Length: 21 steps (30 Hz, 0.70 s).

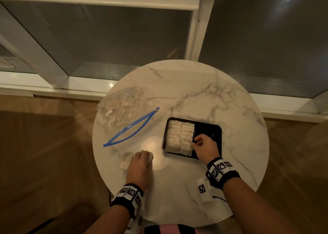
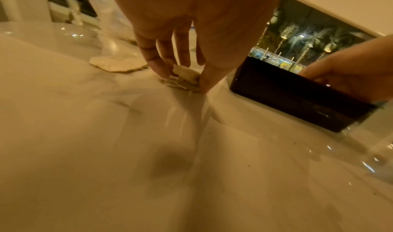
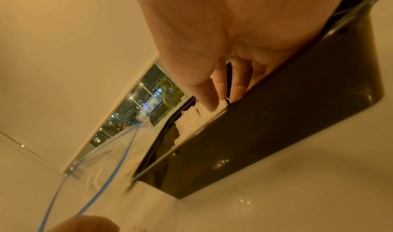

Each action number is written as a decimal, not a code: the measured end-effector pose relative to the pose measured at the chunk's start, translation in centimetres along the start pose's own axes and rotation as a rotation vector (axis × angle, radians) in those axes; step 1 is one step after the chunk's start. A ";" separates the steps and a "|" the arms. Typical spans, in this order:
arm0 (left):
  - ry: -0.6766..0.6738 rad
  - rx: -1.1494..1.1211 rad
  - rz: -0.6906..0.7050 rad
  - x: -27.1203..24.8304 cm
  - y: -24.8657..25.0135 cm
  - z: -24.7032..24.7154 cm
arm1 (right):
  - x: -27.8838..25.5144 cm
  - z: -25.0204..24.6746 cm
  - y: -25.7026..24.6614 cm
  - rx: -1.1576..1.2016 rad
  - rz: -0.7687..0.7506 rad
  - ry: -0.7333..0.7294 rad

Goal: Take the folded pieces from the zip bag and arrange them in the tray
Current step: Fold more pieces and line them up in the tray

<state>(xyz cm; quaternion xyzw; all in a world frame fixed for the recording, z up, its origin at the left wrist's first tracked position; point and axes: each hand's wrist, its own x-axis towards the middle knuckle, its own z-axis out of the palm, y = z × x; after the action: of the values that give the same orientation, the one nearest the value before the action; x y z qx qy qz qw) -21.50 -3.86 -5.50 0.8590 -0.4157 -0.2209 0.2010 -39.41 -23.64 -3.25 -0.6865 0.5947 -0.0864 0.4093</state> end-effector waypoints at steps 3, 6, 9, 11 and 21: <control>0.033 -0.133 -0.056 -0.1 -0.4 -0.5 | -1.5 -0.7 -0.7 0.072 -0.058 0.079; 0.095 -0.260 -0.153 -0.2 -0.6 -1.2 | -3.2 -1.4 -2.7 0.187 -0.141 0.056; 0.176 -0.312 -0.279 0.0 -1.1 -1.8 | -4.6 -1.0 -5.1 0.214 -0.219 -0.115; 0.200 -0.266 -0.289 0.1 -1.7 -1.9 | -5.1 0.4 -6.4 0.148 -0.242 -0.316; -0.049 0.278 0.041 -0.2 -3.9 -2.0 | -6.1 11.4 -9.8 -0.315 -0.177 -0.553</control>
<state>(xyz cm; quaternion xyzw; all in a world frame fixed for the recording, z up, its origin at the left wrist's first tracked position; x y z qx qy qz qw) -18.12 -1.12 -5.91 0.8643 -0.4647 -0.1777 0.0743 -26.93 -13.37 -1.92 -0.7880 0.4050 0.1610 0.4348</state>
